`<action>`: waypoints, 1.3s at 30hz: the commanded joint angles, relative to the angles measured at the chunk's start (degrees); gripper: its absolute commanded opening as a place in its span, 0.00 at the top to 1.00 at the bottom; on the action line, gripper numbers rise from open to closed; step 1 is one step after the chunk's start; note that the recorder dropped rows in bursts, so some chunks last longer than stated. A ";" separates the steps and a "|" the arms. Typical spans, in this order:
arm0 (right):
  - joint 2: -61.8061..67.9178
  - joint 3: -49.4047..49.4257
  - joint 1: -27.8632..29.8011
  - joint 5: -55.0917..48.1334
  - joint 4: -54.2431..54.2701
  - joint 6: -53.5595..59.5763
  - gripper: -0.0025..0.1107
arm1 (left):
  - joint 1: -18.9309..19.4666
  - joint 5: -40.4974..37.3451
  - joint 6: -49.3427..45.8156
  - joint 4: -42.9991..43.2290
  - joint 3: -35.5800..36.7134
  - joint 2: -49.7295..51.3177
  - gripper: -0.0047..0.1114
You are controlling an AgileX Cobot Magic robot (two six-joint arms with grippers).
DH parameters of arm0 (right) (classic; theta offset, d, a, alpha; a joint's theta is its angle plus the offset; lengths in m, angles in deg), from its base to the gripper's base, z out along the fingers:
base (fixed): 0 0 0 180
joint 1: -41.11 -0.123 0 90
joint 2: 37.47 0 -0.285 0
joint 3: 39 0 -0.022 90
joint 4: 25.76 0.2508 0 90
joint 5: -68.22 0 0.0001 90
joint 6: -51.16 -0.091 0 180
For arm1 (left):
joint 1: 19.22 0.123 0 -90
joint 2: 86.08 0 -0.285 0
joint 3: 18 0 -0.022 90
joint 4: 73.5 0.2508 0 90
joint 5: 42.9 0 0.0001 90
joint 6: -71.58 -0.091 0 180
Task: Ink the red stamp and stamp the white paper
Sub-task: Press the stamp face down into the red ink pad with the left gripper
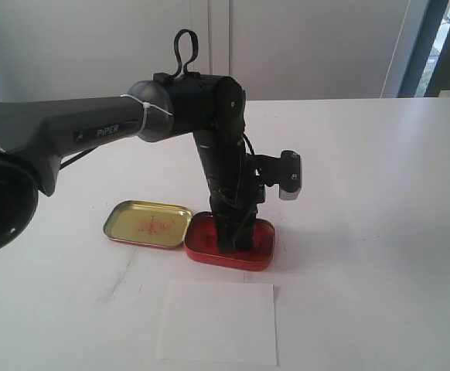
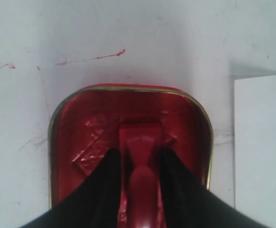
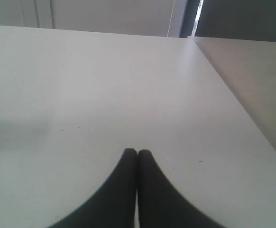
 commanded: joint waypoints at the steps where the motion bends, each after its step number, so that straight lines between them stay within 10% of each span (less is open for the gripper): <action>1: -0.36 0.32 0.18 0.81 -0.47 -0.01 0.98 | -0.12 -1.36 0.31 -0.51 0.42 -0.75 0.96; 39: -0.36 0.32 0.18 0.81 -0.47 -0.01 0.98 | -0.12 -3.91 1.34 -2.26 -4.81 -1.80 0.96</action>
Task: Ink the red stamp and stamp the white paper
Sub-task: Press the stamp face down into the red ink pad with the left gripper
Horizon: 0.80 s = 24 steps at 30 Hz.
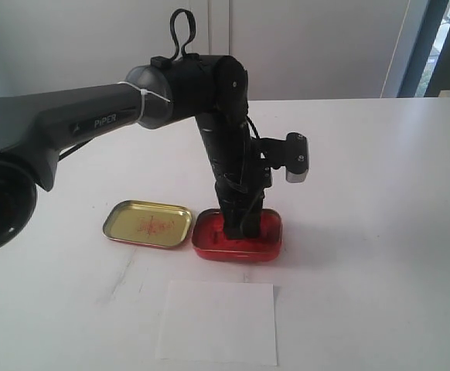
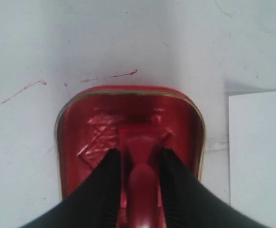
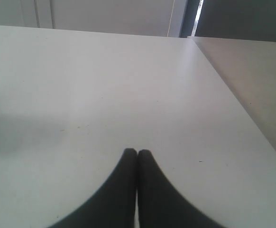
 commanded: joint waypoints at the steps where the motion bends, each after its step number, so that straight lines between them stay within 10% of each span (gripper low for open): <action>1: -0.36 0.32 0.18 0.81 -0.47 -0.01 0.98 | -0.12 -1.05 0.28 -0.90 -0.46 -1.45 0.96; 24: -0.36 0.32 0.18 0.81 -0.47 -0.01 0.98 | -0.12 -10.35 3.28 1.72 -0.08 -6.25 0.96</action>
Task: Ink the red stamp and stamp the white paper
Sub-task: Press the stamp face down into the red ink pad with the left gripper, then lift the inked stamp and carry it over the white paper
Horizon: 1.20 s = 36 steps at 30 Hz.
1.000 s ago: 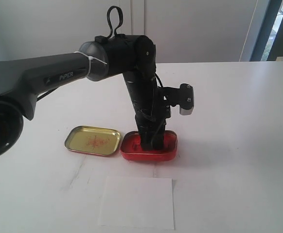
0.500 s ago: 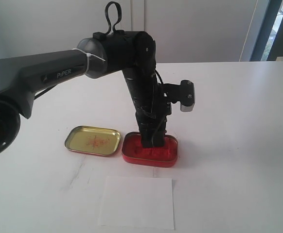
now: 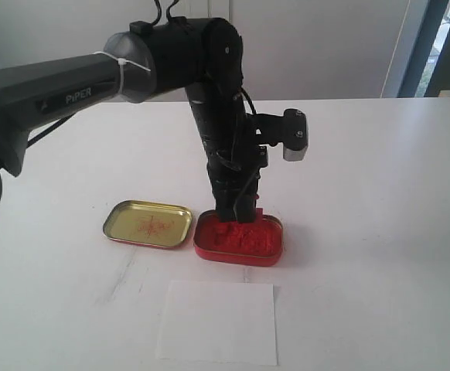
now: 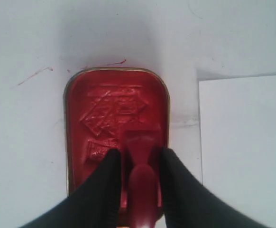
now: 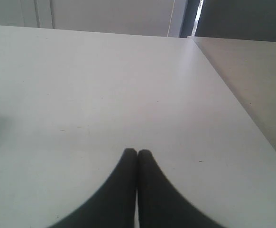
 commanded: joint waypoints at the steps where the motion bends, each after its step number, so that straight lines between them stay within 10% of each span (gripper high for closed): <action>1: -0.36 0.32 0.18 0.81 -0.47 -0.01 0.98 | -0.12 -5.41 1.00 0.30 0.57 -1.65 0.96; 22: -0.36 0.32 0.18 0.81 -0.47 -0.01 0.98 | -0.84 8.67 2.58 -0.98 32.90 -20.46 0.96; 36: -0.36 0.32 0.18 0.81 -0.47 -0.01 0.98 | -6.72 14.08 7.93 -3.59 35.07 -18.01 0.96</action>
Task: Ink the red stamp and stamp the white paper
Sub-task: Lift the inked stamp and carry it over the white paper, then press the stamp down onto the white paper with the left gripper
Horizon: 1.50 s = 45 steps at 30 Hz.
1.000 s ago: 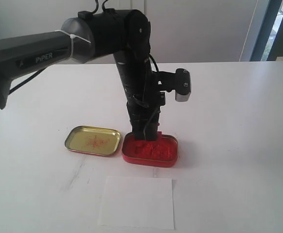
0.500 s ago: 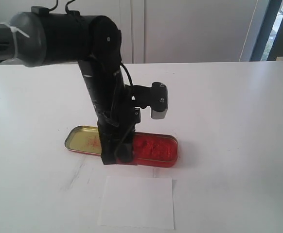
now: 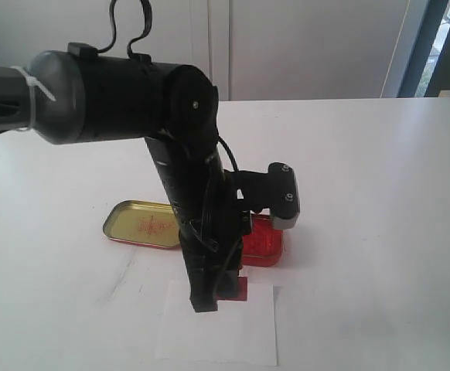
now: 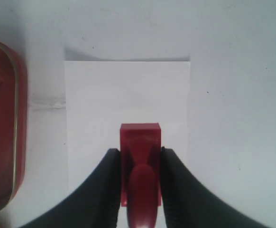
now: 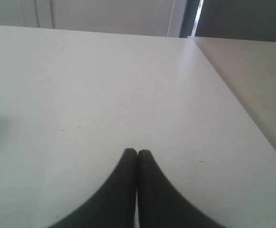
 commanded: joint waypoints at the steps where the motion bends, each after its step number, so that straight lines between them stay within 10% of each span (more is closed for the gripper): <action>1: -0.36 0.32 0.18 0.81 -0.47 -0.01 0.98 | -0.41 1.27 1.78 -1.62 0.74 1.57 0.96; 45: -0.36 0.32 0.18 0.81 -0.47 -0.01 0.98 | -0.41 8.44 3.12 -1.65 2.43 12.32 0.96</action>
